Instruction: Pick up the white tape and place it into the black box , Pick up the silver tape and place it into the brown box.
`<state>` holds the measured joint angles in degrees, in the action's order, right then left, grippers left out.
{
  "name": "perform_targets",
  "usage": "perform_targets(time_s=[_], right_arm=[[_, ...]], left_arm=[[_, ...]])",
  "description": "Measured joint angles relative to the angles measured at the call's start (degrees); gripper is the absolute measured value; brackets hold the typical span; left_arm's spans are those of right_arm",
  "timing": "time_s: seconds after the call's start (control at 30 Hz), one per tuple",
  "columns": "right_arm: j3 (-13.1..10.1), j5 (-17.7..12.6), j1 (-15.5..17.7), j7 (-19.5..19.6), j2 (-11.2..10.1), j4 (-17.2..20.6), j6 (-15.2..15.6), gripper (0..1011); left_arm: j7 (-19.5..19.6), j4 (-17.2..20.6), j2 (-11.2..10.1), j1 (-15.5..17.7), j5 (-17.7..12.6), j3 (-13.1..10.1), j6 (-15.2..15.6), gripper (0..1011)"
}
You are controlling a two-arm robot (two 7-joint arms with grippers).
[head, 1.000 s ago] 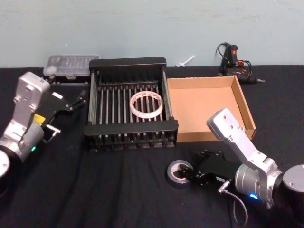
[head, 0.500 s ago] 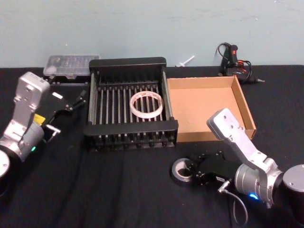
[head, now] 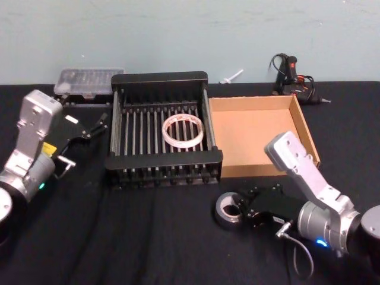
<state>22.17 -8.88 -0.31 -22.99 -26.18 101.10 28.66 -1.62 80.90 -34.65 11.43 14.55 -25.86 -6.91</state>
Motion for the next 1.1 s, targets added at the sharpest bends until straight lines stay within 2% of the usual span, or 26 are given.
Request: perform_targets(time_s=[0.27,0.6,0.83,1.1], right_arm=[[-2.9,-1.74,1.15,0.81,-0.85,2.67,-1.92,136],[-6.44,-2.8,0.73,3.62,-0.45,3.47,-3.79,136],[-7.89,-2.09,-1.78,5.85,0.86,1.4,-4.82,136],[-8.6,-0.69,-7.02,7.59,3.98,-3.54,-5.37,136]], left_arm=[[0.0,0.0,0.0,0.0,0.0,0.0,0.0,1001],[0.0,0.0,0.0,0.0,0.0,0.0,0.0,1001],[0.0,0.0,0.0,0.0,0.0,0.0,0.0,1001],[0.0,0.0,0.0,0.0,0.0,0.0,0.0,1001]])
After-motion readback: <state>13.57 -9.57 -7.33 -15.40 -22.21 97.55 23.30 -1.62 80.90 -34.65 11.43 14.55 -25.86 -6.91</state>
